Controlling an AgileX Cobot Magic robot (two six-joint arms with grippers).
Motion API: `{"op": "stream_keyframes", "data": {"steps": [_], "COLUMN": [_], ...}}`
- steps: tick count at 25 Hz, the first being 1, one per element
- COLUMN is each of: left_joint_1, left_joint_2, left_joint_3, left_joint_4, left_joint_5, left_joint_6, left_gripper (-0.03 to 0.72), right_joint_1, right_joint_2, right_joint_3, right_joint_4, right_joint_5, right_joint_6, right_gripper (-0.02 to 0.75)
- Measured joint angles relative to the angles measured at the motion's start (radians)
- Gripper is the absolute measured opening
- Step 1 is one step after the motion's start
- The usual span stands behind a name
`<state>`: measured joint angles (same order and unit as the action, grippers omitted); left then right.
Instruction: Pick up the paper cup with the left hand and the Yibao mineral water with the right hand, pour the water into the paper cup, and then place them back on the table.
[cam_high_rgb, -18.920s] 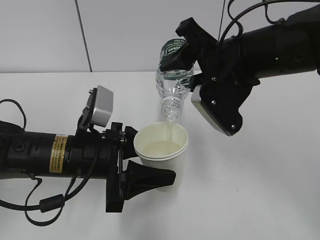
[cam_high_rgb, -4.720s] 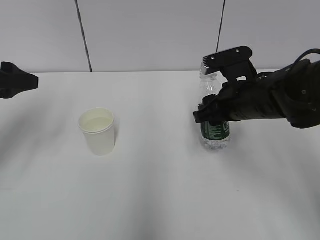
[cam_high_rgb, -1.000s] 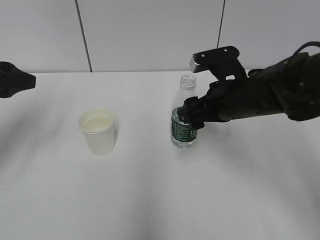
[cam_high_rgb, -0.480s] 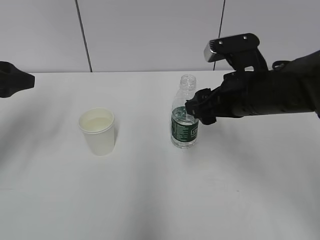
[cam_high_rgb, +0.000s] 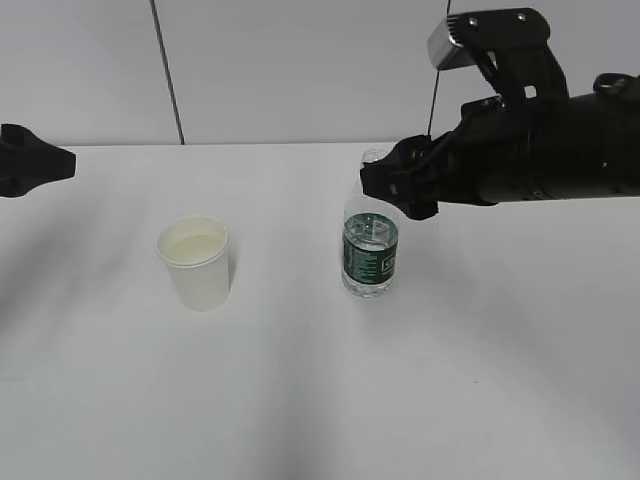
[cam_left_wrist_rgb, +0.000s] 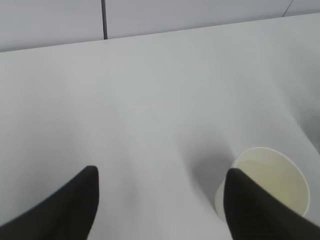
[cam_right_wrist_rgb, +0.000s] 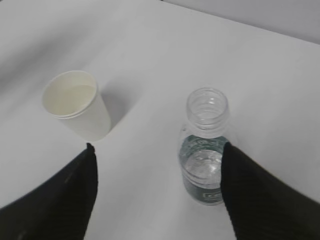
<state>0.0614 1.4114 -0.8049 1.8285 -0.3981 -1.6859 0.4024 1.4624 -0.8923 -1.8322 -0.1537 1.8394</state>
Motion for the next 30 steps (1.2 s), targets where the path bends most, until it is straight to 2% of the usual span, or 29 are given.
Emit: {"op": "stream_keyframes", "data": {"steps": [5,11,14,23,30], "left_joint_1": [0.000,0.000,0.000,0.000,0.000], "left_joint_2": [0.000,0.000,0.000,-0.023,-0.023], "left_joint_3": [0.000,0.000,0.000,0.000,0.000], "left_joint_4": [0.000,0.000,0.000,0.000,0.000], "left_joint_5": [-0.002,-0.002,-0.015,-0.040,-0.040], "left_joint_6": [0.000,0.000,0.000,0.000,0.000], "left_gripper": [0.480,0.470,0.470,0.470,0.470], "right_joint_1": [0.000,-0.002,-0.031,-0.262,-0.409], "right_joint_2": [-0.039,-0.076,-0.076,-0.077,-0.077], "right_joint_3": [0.001,-0.004,-0.023,-0.059,-0.061], "right_joint_4": [-0.004,-0.008,-0.008,-0.008,-0.008], "right_joint_5": [-0.091,-0.111,-0.139,-0.366,-0.464], "right_joint_6": [0.064,0.115,0.118,0.124,0.120], "right_gripper": [0.594,0.594,0.593,0.594,0.594]}}
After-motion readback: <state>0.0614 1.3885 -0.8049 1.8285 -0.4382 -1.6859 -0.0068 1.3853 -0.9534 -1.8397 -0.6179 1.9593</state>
